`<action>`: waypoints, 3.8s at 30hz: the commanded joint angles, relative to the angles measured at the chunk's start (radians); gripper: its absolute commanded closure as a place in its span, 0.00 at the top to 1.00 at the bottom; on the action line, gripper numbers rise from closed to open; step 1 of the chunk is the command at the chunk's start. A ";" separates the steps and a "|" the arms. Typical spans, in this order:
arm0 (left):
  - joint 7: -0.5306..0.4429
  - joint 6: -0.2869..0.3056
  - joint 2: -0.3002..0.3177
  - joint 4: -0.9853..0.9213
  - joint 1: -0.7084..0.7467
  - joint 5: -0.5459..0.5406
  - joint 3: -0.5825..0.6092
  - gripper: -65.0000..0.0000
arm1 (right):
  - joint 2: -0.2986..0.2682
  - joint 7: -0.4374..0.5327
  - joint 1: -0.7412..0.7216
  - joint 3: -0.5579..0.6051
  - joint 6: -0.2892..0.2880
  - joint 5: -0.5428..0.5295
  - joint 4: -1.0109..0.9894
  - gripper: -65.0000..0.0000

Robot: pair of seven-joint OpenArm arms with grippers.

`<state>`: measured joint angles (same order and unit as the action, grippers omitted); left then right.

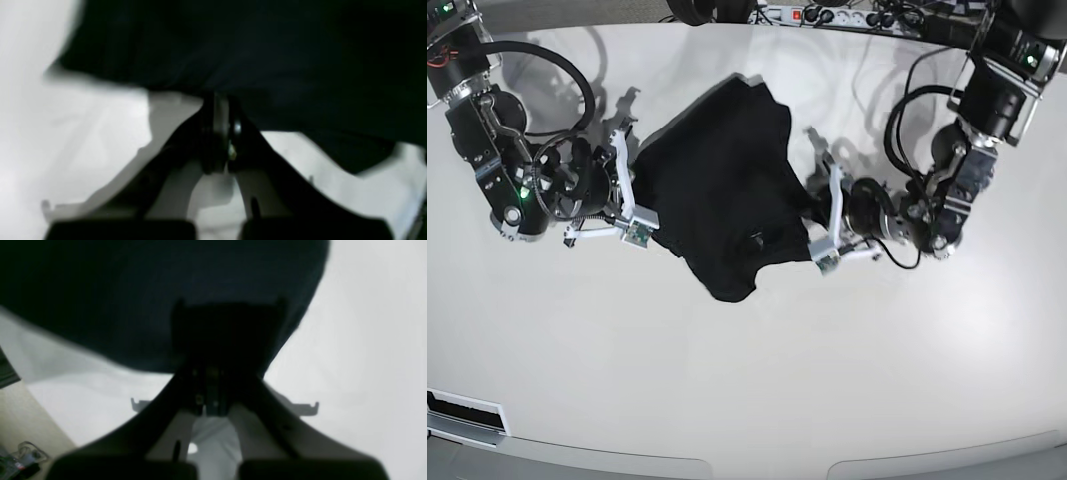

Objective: Layout the t-shirt on the table in an organized manner, then fold the t-shirt properly

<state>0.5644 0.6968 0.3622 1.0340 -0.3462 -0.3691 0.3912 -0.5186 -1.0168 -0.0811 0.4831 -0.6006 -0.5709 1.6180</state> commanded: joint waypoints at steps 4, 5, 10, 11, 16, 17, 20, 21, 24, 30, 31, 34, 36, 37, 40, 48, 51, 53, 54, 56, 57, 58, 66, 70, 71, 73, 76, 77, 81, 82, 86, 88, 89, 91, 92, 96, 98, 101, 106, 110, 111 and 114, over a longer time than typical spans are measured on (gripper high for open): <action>-0.011 0.001 0.006 0.006 -0.109 -0.005 -0.006 0.00 | -0.019 -0.026 0.034 -0.013 0.067 0.002 0.042 0.00; -0.010 0.001 0.006 0.007 -0.129 -0.006 -0.006 0.00 | -0.019 -0.028 0.048 -0.019 0.082 0.002 0.051 0.00; 0.180 0.001 0.011 0.034 -0.211 -0.222 -0.009 0.00 | -0.019 -0.031 0.119 -0.095 0.165 0.103 0.111 0.00; 0.237 0.001 0.015 0.045 -0.215 -0.306 -0.017 0.00 | -0.018 -0.021 0.132 -0.125 0.187 0.115 0.126 0.00; 0.452 0.001 0.028 0.080 -0.190 -0.661 -0.136 0.00 | 0.050 0.159 0.186 -0.309 0.159 0.115 0.141 0.00; 0.484 0.001 0.028 0.088 -0.174 -0.718 -0.174 0.00 | 0.072 0.188 0.195 -0.337 0.121 0.114 0.140 0.00; 0.576 0.001 0.028 0.109 -0.116 -0.863 -0.291 0.00 | 0.131 0.212 0.204 -0.379 0.037 0.097 0.119 0.00; 0.603 0.001 0.028 0.114 -0.098 -0.893 -0.328 0.00 | 0.148 0.212 0.202 -0.378 0.021 0.092 0.099 0.00; 0.660 0.001 0.028 0.127 -0.049 -0.930 -0.424 0.00 | 0.204 0.211 0.194 -0.378 -0.001 0.090 0.026 0.00; 0.716 0.001 0.048 0.127 0.014 -0.931 -0.523 0.00 | 0.247 -0.023 0.206 -0.378 -0.097 -0.209 -0.001 0.00; 0.716 0.001 0.059 0.127 0.023 -0.932 -0.523 0.00 | 0.247 -0.081 0.209 -0.378 -0.097 -0.267 -0.001 0.00; 0.716 0.001 0.095 0.127 0.053 -0.956 -0.523 0.00 | 0.247 -0.156 0.248 -0.378 -0.097 -0.363 0.024 0.00; 0.717 0.001 0.119 0.127 0.065 -0.973 -0.523 0.00 | 0.247 -0.154 0.289 -0.378 -0.097 -0.376 0.056 0.00; 0.717 0.001 0.129 0.127 0.068 -0.983 -0.523 0.00 | 0.247 -0.154 0.304 -0.378 -0.097 -0.372 0.072 0.00; 0.727 0.001 0.151 0.127 0.069 -1.016 -0.523 0.00 | 0.247 -0.154 0.314 -0.393 -0.097 -0.365 0.117 0.00; 0.828 0.001 0.172 0.157 0.099 -1.114 -0.524 0.00 | 0.247 -0.156 0.338 -0.588 -0.097 -0.541 0.359 0.00; 0.829 0.001 0.169 0.237 0.166 -1.114 -0.523 0.00 | 0.248 -0.208 0.373 -0.661 -0.097 -0.656 0.380 0.00; 0.829 0.001 0.171 0.322 0.229 -1.114 -0.524 0.00 | 0.251 -0.271 0.400 -0.706 -0.097 -0.719 0.380 0.00; 0.829 0.001 0.172 0.371 0.264 -1.114 -0.526 0.00 | 0.253 -0.306 0.416 -0.729 -0.097 -0.767 0.380 0.00; 0.828 0.001 0.174 0.475 0.341 -1.114 -0.529 0.00 | 0.253 -0.379 0.455 -0.774 -0.097 -0.896 0.380 0.00; 0.828 0.001 0.173 0.526 0.380 -1.114 -0.536 0.00 | 0.253 -0.379 0.475 -0.796 -0.097 -0.913 0.381 0.00; 0.827 0.001 0.173 0.575 0.420 -1.114 -0.543 0.00 | 0.253 -0.379 0.494 -0.818 -0.097 -0.913 0.381 0.00; 0.828 0.001 0.172 0.901 0.724 -1.114 -0.729 0.00 | 0.253 -0.379 0.683 -1.022 -0.097 -0.913 0.427 0.00; 0.828 0.001 0.172 1.028 0.901 -1.114 -0.823 0.00 | 0.259 -0.379 0.809 -1.097 -0.097 -0.913 0.486 0.00; 0.828 0.001 0.172 1.053 0.946 -1.114 -0.838 0.00 | 0.259 -0.379 0.842 -1.107 -0.097 -0.913 0.499 0.00; 0.829 0.001 0.172 1.094 1.035 -1.114 -0.861 0.00 | 0.258 -0.379 0.909 -1.114 -0.097 -0.913 0.515 0.00; 0.832 0.001 0.172 1.129 1.170 -1.114 -0.880 0.00 | 0.258 -0.379 1.007 -1.114 -0.097 -0.913 0.515 0.00; 0.832 0.001 0.172 1.133 1.210 -1.114 -0.884 0.00 | 0.258 -0.379 1.038 -1.114 -0.097 -0.913 0.515 0.00; 0.832 0.001 0.172 1.133 1.367 -1.114 -0.883 0.00 | 0.258 -0.379 1.133 -1.110 -0.097 -0.913 0.506 0.00; 0.832 0.001 0.171 1.132 1.401 -1.114 -0.882 0.00 | 0.258 -0.379 1.149 -1.104 -0.097 -0.887 0.497 0.00; 0.832 0.001 0.138 1.112 1.501 -0.998 -0.882 0.00 | 0.257 -0.379 1.169 -1.044 -0.097 -0.757 0.401 0.00; 0.827 0.001 0.112 1.075 1.520 -0.956 -0.882 0.00 | 0.255 -0.379 1.167 -0.991 -0.097 -0.686 0.332 0.00; 0.803 0.001 0.098 1.050 1.521 -0.939 -0.882 0.00 | 0.254 -0.379 1.165 -0.961 -0.097 -0.638 0.291 0.00; 0.742 0.001 0.070 0.990 1.514 -0.899 -0.880 0.00 | 0.251 -0.282 1.149 -0.896 -0.097 -0.513 0.207 0.00; 0.708 0.001 0.060 0.955 1.506 -0.877 -0.874 0.00 | 0.251 -0.232 1.133 -0.864 -0.097 -0.443 0.160 0.00; 0.657 0.001 0.034 0.787 1.437 -0.771 -0.815 0.00 | 0.250 -0.086 1.046 -0.743 -0.097 -0.235 -0.048 0.00; 0.639 0.001 0.034 0.677 1.396 -0.712 -0.762 0.00 | 0.249 -0.035 0.999 -0.689 -0.097 -0.173 -0.164 0.00; 0.508 0.001 0.034 0.477 1.334 -0.605 -0.669 0.00 | 0.250 0.069 0.932 -0.611 -0.097 -0.098 -0.350 0.00; 0.157 0.001 0.031 0.116 1.162 -0.400 -0.520 0.00 | 0.252 0.306 0.801 -0.495 -0.097 0.039 -0.624 0.00; -0.045 0.001 -0.018 -0.141 0.996 -0.226 -0.443 0.00 | 0.255 0.590 0.690 -0.409 -0.097 0.221 -0.795 0.00; -0.096 0.001 -0.031 -0.195 0.954 -0.181 -0.424 0.00 | 0.257 0.653 0.663 -0.387 -0.082 0.266 -0.829 0.00; -0.267 0.001 -0.062 -0.319 0.834 -0.040 -0.359 0.00 | 0.277 0.761 0.583 -0.320 0.037 0.371 -0.897 0.00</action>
<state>0.2924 0.6910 0.2878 0.7059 0.4767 -0.3958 0.0360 -0.2352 -0.2569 0.4889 0.1650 -0.5385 -0.1894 0.7162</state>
